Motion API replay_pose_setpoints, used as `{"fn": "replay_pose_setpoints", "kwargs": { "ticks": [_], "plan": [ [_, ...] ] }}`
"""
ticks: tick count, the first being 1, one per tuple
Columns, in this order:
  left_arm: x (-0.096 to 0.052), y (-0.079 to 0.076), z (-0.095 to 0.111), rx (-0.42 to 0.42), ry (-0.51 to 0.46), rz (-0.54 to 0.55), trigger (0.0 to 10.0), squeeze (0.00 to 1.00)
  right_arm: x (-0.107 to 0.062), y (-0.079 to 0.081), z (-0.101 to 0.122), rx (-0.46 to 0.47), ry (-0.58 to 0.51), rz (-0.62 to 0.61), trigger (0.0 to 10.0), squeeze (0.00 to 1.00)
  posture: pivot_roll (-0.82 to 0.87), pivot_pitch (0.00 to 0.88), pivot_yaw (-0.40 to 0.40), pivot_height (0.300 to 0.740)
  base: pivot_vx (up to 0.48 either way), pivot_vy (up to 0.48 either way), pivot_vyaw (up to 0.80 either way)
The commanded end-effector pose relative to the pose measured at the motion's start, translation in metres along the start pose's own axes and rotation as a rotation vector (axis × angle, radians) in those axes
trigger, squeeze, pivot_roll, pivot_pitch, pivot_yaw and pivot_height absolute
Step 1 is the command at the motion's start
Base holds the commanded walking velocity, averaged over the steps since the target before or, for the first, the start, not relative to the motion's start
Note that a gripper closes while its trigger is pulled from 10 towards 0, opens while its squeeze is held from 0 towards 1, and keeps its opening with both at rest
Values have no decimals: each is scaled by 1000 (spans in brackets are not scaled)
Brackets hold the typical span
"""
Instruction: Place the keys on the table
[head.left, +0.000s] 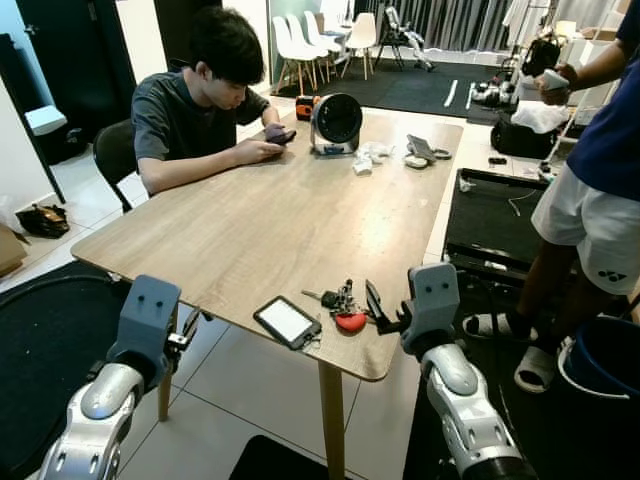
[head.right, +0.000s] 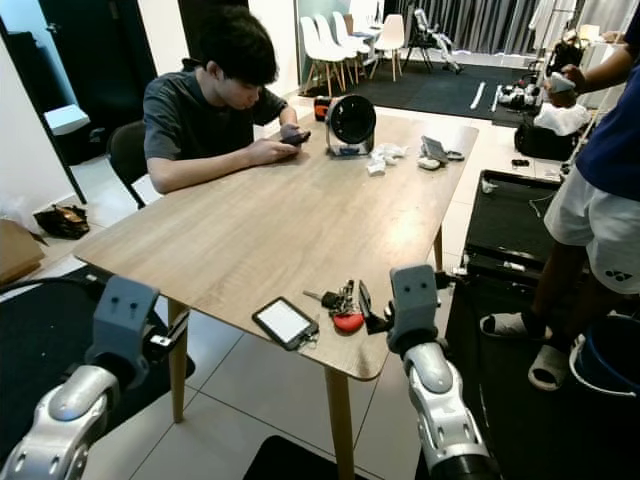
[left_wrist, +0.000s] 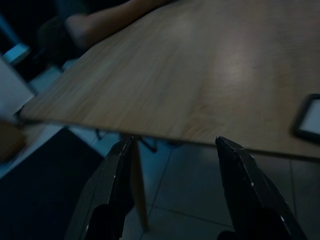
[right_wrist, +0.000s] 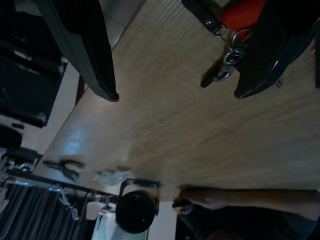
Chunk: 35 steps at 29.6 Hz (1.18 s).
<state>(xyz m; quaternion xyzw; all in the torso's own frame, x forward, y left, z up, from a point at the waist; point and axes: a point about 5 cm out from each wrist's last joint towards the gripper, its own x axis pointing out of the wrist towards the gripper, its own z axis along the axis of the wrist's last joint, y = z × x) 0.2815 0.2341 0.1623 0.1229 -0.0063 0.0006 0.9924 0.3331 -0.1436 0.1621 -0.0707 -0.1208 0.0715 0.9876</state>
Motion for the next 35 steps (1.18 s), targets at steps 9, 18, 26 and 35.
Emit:
{"fn": "replay_pose_setpoints", "kwargs": {
  "ticks": [9, 18, 26, 35],
  "plan": [
    [-37, 32, -59, -28, 243, 205, 10000, 0, -16, -5, -17, -29, 60, -28, 10000, 0, 86, 130, 11, 740, 0, 0, 0],
    [-65, 20, -100, -36, 370, 210, 10000, 0, -28, 8, -40, -39, 137, 10, 10000, 0, 97, 130, 7, 740, 0, 0, 0],
    [-83, -11, -120, -44, 410, 155, 10000, 0, -56, 10, -70, -78, 225, 18, 10000, 0, 95, 122, -10, 740, 0, 0, 0],
    [-73, -42, -112, 8, 360, -83, 10000, 0, -94, 3, -102, -124, 369, 24, 10000, 0, 82, 123, 0, 740, 0, 0, 0]
  ]
}}
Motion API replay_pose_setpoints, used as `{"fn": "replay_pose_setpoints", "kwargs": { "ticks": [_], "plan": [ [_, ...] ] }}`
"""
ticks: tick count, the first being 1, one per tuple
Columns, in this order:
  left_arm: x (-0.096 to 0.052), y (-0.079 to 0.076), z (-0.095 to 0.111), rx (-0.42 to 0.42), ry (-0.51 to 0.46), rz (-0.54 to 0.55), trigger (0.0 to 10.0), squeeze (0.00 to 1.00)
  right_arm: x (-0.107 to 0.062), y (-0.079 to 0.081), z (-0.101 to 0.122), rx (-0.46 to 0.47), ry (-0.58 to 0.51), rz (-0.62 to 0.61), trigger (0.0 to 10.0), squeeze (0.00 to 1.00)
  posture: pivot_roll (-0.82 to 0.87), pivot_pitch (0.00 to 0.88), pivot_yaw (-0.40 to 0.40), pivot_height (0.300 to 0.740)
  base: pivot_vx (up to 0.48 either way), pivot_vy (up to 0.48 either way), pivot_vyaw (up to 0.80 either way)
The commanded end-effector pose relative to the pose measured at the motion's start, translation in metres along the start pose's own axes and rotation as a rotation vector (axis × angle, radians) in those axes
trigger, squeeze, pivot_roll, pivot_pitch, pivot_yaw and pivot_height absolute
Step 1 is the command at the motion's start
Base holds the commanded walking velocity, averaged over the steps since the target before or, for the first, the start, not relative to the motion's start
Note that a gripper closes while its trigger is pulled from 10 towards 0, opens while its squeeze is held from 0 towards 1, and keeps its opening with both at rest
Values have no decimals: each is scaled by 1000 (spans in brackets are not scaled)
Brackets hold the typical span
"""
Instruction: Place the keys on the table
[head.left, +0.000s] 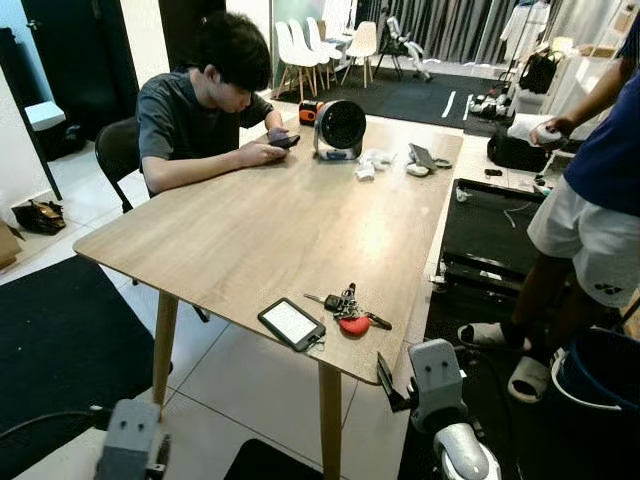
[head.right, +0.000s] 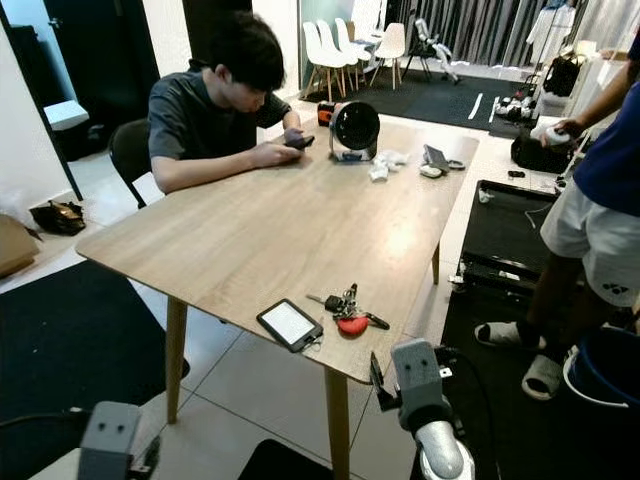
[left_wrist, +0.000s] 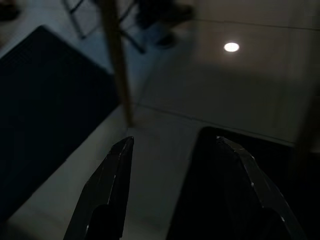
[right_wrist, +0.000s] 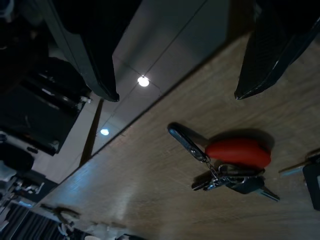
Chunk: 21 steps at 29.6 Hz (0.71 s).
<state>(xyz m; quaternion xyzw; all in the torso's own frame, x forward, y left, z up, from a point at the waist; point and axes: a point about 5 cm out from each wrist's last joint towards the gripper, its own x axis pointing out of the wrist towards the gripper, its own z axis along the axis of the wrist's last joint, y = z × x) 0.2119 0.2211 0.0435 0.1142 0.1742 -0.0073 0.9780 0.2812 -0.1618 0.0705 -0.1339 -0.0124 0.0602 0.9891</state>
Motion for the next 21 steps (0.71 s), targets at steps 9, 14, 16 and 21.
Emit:
{"fn": "replay_pose_setpoints", "kwargs": {
  "ticks": [9, 14, 16, 21],
  "plan": [
    [12, -1, 18, 37, -79, -131, 10000, 0, -21, -29, -30, -32, 135, -133, 10000, 0, 33, 127, 40, 740, 0, 0, 0],
    [9, -3, 11, 200, -70, -247, 10000, 0, -35, -43, -48, -58, 205, -171, 10000, 0, 27, 125, 47, 740, 0, 0, 0],
    [8, -4, 6, 204, -54, -258, 10000, 0, -39, -44, -54, -64, 228, -172, 10000, 0, 28, 125, 47, 740, 0, 0, 0],
    [6, -16, -20, 182, 48, -274, 10000, 0, -60, -33, -82, -57, 349, -152, 10000, 0, 33, 123, 50, 740, 0, 0, 0]
  ]
}}
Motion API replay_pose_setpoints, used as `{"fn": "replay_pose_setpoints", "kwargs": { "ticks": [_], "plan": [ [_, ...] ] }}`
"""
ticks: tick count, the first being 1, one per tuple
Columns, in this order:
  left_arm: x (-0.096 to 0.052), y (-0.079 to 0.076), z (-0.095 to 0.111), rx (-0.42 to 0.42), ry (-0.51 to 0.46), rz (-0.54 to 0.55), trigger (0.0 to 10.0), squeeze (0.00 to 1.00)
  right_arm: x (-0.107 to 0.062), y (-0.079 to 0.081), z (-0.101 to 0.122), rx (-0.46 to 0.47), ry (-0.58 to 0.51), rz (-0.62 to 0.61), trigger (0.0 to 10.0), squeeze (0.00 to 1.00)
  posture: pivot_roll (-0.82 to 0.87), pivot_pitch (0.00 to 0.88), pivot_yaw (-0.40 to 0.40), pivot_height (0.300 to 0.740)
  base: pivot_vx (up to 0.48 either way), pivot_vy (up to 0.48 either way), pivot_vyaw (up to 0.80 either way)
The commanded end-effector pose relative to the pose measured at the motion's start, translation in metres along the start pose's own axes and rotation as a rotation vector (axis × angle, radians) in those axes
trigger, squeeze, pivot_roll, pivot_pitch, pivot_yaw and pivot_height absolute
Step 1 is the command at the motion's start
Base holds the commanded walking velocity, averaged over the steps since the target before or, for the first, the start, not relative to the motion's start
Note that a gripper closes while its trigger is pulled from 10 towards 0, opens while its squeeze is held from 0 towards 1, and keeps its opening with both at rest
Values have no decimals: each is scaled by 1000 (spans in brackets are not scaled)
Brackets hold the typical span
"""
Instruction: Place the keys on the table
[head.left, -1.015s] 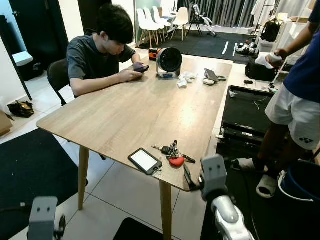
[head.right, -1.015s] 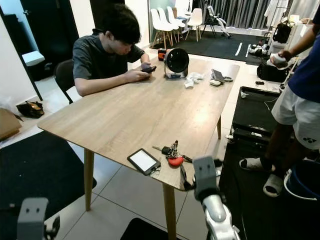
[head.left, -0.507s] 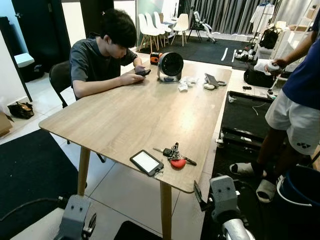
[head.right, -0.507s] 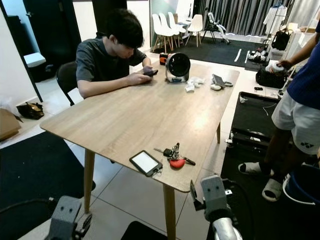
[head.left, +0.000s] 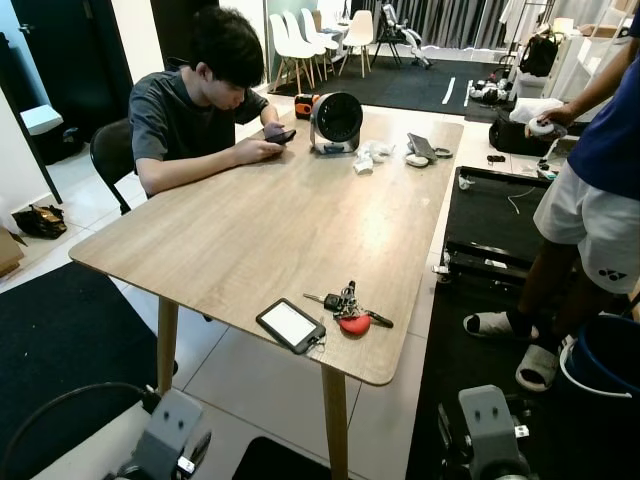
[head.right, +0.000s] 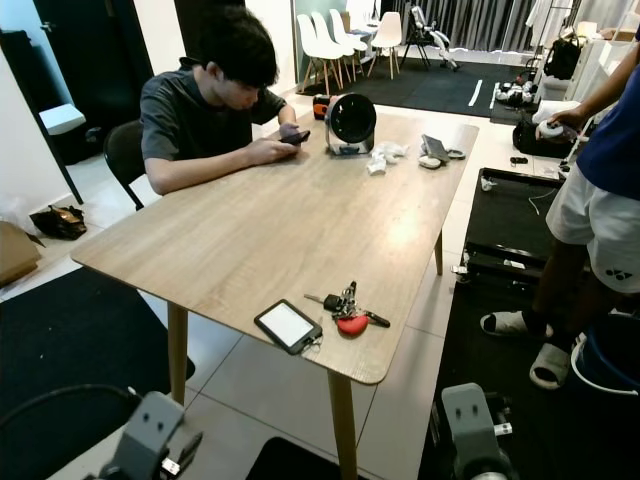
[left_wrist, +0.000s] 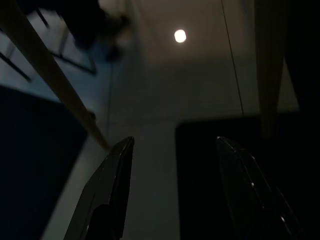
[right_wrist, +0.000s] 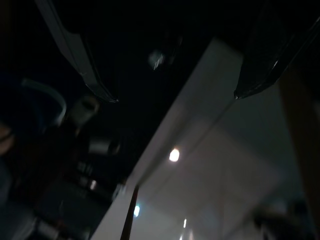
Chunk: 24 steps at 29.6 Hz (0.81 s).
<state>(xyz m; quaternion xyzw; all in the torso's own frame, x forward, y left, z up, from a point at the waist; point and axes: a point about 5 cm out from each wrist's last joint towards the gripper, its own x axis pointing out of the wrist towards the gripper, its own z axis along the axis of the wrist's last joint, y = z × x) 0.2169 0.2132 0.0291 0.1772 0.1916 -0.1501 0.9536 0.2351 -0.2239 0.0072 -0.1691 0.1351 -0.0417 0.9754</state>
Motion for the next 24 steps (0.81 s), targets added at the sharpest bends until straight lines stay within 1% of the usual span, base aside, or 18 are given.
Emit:
{"fn": "replay_pose_setpoints", "kwargs": {
  "ticks": [1, 3, 7, 8, 9, 10, 17, 21, 24],
  "plan": [
    [-1, -10, -13, -4, 46, -19, 10000, 0, -6, 7, -11, -2, 39, 21, 10000, 0, 34, 122, 50, 740, 0, 0, 0],
    [-1, -16, -22, -3, 73, -24, 10000, 0, -9, 13, -19, -11, 69, 49, 10000, 0, 34, 120, 51, 740, 0, 0, 0],
    [-1, -20, -30, -23, 93, -17, 10000, 0, -12, 19, -25, -17, 85, 72, 10000, 0, 33, 119, 49, 740, 0, 0, 0],
    [-2, -20, -39, -55, 120, 27, 10000, 0, -16, 23, -30, -20, 97, 93, 10000, 0, 34, 119, 47, 740, 0, 0, 0],
    [-2, -20, -39, -55, 120, 27, 10000, 0, -16, 23, -30, -20, 97, 93, 10000, 0, 34, 119, 47, 740, 0, 0, 0],
    [-3, -20, -42, -70, 131, 50, 10000, 0, -17, 25, -31, -16, 99, 102, 10000, 0, 34, 119, 47, 740, 0, 0, 0],
    [-3, -19, -42, -78, 126, 59, 10000, 0, -16, 24, -29, -4, 84, 105, 10000, 0, 32, 121, 45, 740, 0, 0, 0],
    [-1, -15, -41, -91, 116, 77, 10000, 0, -13, 21, -28, 65, 92, 73, 10000, 0, 30, 119, 44, 740, 0, 0, 0],
    [0, -15, -40, -101, 106, 85, 10000, 0, -12, 21, -28, 83, 93, 67, 10000, 0, 30, 119, 44, 740, 0, 0, 0]
  ]
}}
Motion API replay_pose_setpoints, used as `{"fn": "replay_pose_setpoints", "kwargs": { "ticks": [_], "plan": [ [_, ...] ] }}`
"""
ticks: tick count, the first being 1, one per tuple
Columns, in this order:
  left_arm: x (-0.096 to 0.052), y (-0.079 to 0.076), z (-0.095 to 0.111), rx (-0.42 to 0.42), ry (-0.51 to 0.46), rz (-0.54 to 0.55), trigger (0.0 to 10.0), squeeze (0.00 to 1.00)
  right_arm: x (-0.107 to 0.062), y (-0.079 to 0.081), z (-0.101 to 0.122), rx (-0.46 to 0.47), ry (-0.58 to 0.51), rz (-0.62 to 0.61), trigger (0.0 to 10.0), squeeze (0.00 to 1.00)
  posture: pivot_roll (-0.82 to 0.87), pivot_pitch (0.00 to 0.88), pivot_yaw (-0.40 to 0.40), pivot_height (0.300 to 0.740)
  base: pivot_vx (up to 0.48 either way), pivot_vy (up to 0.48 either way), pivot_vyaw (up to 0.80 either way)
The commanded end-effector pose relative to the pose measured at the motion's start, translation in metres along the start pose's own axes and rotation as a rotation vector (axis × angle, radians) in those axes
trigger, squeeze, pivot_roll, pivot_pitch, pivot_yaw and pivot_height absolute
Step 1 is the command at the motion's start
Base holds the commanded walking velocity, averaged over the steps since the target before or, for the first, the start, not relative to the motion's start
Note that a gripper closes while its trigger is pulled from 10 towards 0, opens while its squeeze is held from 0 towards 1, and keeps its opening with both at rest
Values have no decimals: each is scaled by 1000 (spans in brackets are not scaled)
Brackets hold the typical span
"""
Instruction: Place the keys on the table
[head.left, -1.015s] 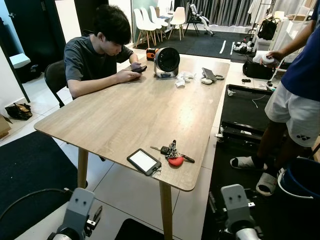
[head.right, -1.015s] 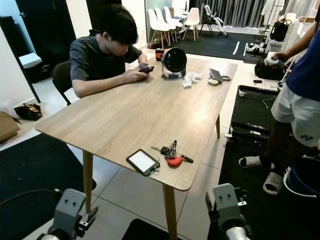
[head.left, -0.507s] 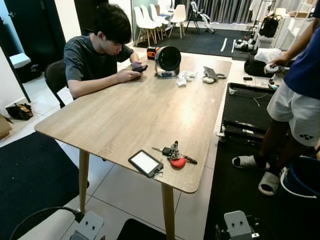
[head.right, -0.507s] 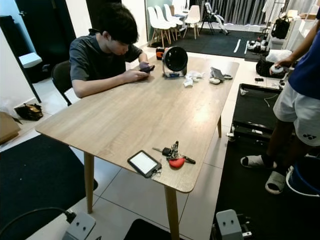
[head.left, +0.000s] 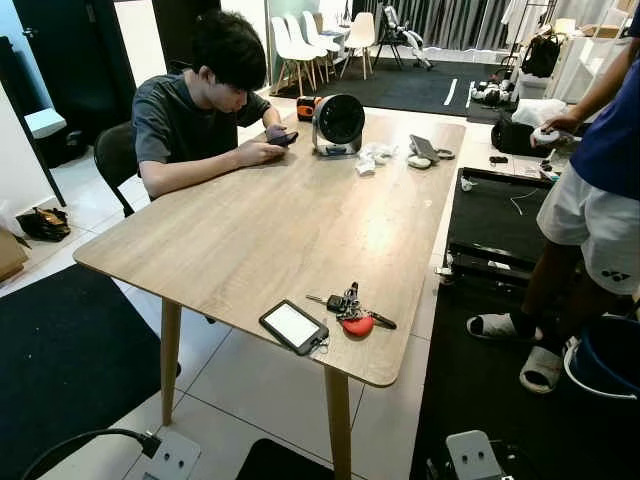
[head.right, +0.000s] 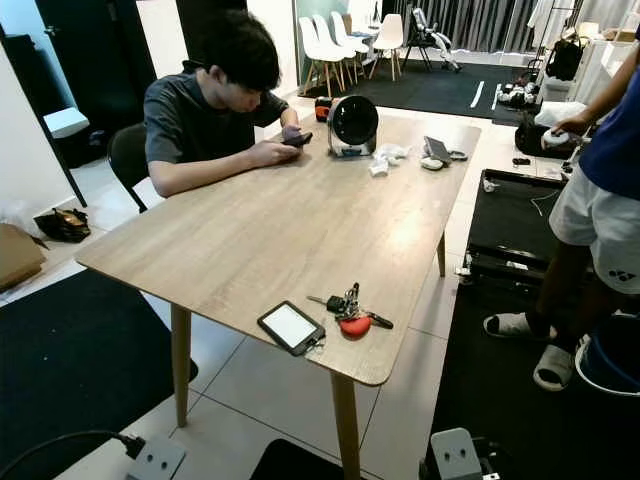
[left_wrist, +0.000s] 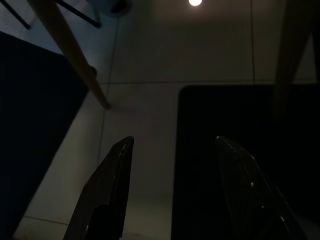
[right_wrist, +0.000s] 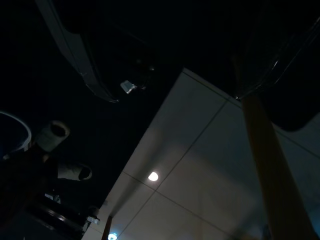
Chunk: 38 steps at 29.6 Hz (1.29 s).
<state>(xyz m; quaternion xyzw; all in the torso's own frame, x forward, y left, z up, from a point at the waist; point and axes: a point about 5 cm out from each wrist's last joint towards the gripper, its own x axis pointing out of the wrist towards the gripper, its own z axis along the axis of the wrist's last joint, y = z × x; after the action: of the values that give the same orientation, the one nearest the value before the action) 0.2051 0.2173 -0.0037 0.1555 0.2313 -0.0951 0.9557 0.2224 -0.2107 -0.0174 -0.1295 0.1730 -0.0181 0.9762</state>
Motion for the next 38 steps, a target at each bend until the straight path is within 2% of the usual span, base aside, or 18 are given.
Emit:
{"fn": "replay_pose_setpoints", "kwargs": {
  "ticks": [1, 38],
  "plan": [
    [-2, -4, -7, -27, 16, 4, 10000, 0, -3, 1, -6, 14, 21, -1, 10000, 0, 33, 118, 44, 740, 0, 0, 0],
    [3, -6, -7, -17, 11, 12, 10000, 0, 3, 5, -1, -17, -2, 36, 10000, 0, 30, 104, 33, 740, 0, 0, 0]
  ]
}}
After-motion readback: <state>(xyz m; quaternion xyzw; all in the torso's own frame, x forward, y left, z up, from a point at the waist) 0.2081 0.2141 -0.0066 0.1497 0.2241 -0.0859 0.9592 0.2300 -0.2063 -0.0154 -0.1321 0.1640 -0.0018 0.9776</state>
